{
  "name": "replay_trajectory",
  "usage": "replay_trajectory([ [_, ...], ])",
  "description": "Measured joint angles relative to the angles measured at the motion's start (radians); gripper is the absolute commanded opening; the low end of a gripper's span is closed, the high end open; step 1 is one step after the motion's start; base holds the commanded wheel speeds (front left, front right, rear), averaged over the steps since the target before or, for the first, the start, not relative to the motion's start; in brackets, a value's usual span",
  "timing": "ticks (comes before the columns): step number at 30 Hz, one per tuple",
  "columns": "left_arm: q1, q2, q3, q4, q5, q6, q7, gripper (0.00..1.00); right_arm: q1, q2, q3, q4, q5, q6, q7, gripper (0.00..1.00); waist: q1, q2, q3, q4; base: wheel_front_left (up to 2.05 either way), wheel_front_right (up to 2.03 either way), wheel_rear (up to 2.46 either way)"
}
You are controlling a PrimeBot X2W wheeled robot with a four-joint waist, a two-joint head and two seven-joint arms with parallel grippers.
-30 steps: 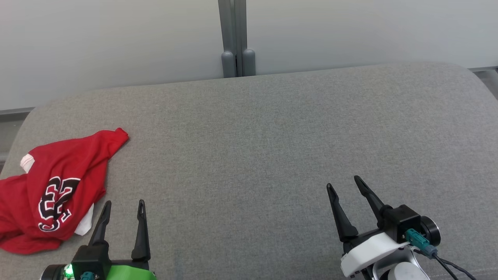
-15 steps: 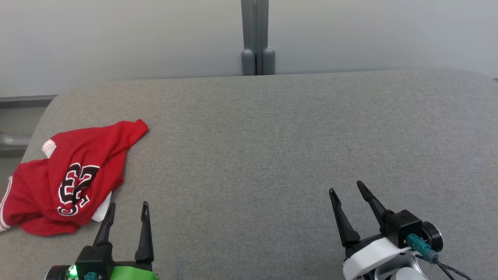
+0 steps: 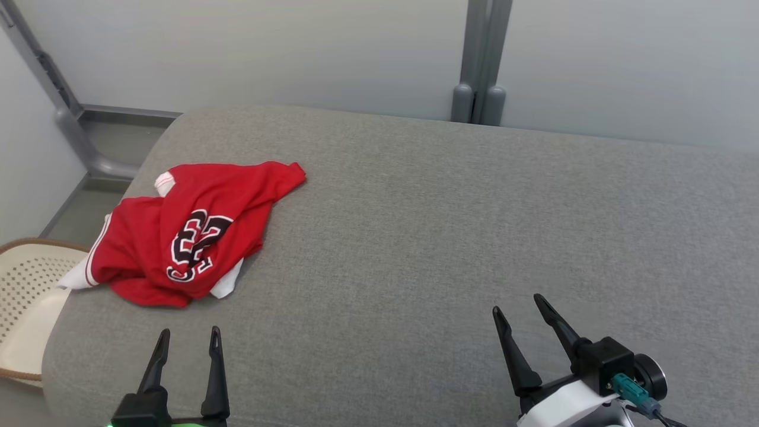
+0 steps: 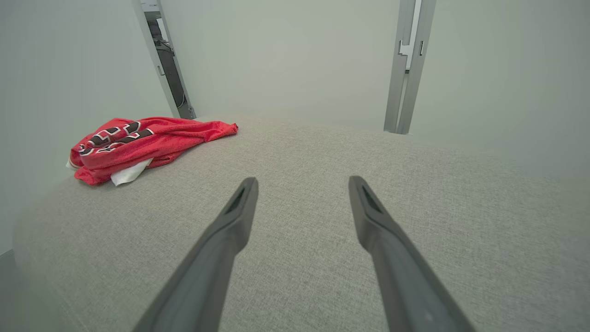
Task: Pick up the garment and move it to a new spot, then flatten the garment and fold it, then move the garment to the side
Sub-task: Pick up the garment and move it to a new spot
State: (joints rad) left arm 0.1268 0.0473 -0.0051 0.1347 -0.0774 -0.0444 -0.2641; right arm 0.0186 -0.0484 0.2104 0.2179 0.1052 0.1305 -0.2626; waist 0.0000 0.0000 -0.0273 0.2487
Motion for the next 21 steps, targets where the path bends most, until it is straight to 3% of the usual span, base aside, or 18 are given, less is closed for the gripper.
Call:
replay_trajectory([
  [11,0.017,0.0,0.024,-0.002,0.017,-0.01,0.0,1.0,0.017,0.0,0.014,-0.001,0.015,0.0,0.0,1.0,0.0,0.0,-0.017,0.126,0.0,0.0,0.0],
  [21,0.029,0.0,0.038,-0.015,0.017,-0.011,0.0,1.0,0.013,0.0,0.03,0.003,0.021,0.0,0.0,1.0,0.0,0.0,-0.021,0.196,0.0,0.0,0.0],
])
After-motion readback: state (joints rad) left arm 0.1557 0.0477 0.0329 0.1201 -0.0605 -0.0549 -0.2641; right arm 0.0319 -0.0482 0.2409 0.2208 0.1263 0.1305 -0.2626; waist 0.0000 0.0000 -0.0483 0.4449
